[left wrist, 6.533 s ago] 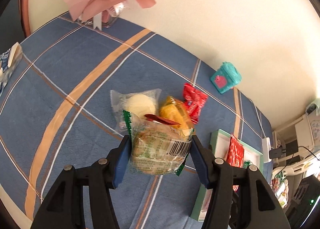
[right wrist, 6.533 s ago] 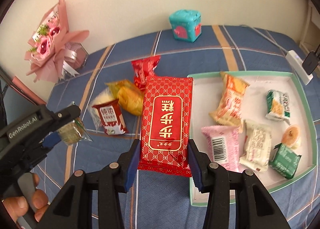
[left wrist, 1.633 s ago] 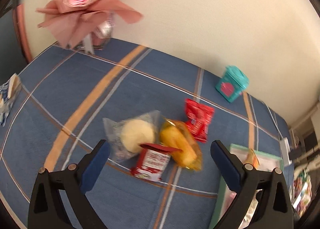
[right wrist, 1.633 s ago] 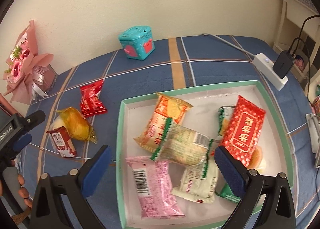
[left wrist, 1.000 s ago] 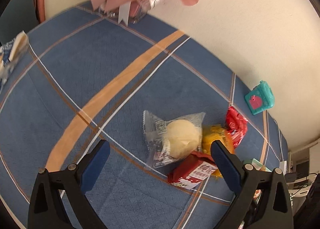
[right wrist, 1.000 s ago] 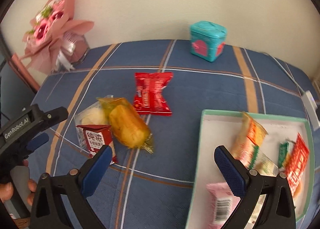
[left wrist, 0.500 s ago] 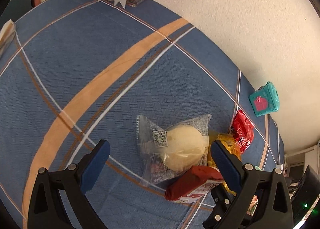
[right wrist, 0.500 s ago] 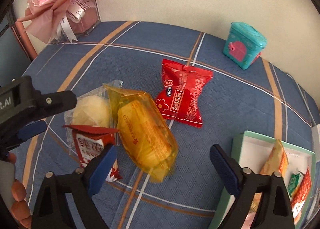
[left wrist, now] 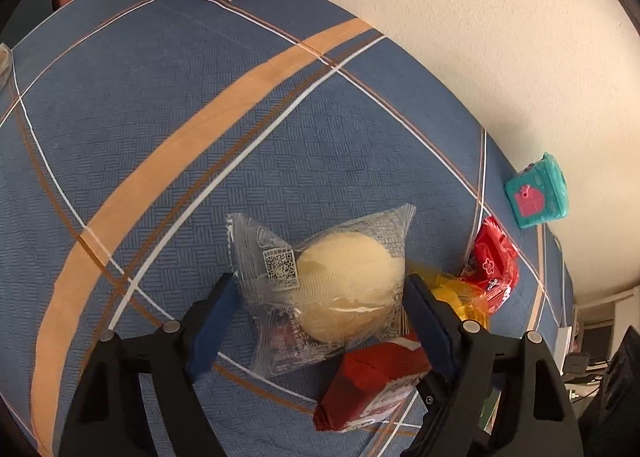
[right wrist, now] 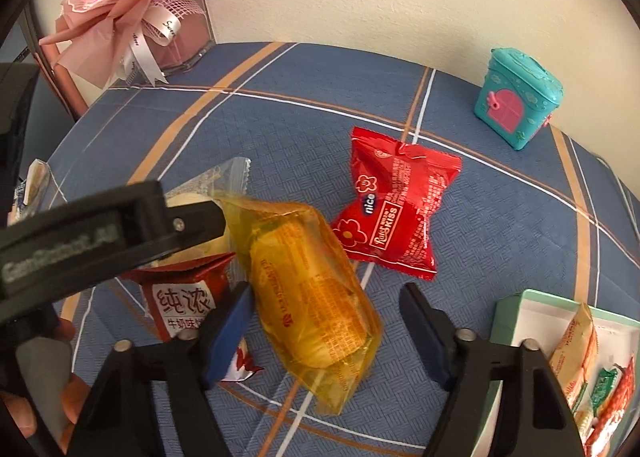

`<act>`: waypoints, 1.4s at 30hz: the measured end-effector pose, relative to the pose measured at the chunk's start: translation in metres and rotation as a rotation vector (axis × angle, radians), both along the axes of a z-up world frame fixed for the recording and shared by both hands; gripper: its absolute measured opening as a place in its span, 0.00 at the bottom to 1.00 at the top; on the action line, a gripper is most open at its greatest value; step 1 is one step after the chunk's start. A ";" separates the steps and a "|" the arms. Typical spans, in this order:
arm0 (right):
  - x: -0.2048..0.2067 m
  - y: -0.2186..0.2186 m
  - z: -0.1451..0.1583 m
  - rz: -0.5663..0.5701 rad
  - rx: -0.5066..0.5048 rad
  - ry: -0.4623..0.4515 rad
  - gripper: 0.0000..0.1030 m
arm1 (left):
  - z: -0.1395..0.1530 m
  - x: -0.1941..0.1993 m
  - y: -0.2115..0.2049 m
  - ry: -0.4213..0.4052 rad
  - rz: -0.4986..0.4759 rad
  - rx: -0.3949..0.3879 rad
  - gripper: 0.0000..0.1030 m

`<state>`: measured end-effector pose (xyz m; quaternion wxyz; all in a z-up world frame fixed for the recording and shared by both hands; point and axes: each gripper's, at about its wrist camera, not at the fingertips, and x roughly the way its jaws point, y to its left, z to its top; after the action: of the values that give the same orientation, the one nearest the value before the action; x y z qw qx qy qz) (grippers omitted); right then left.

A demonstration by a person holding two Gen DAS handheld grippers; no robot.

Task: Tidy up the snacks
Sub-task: 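Move left gripper to the clear-wrapped round bun while right approaches the yellow bread bag, then grasp the clear-wrapped bun with left gripper while right grasps the yellow bread bag, then lift and carry the bun and yellow bread bag over the white tray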

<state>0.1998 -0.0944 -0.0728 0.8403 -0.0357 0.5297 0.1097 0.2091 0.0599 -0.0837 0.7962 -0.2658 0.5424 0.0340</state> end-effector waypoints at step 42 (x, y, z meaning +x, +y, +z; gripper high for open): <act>-0.078 -0.067 0.063 -0.187 0.181 -0.029 0.50 | 0.062 -0.048 -0.008 -0.034 -0.028 0.087 0.66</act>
<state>0.1220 -0.1610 -0.0100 0.8543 0.0883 0.5063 0.0777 0.1610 0.0523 -0.0219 0.8167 -0.2238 0.5303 0.0421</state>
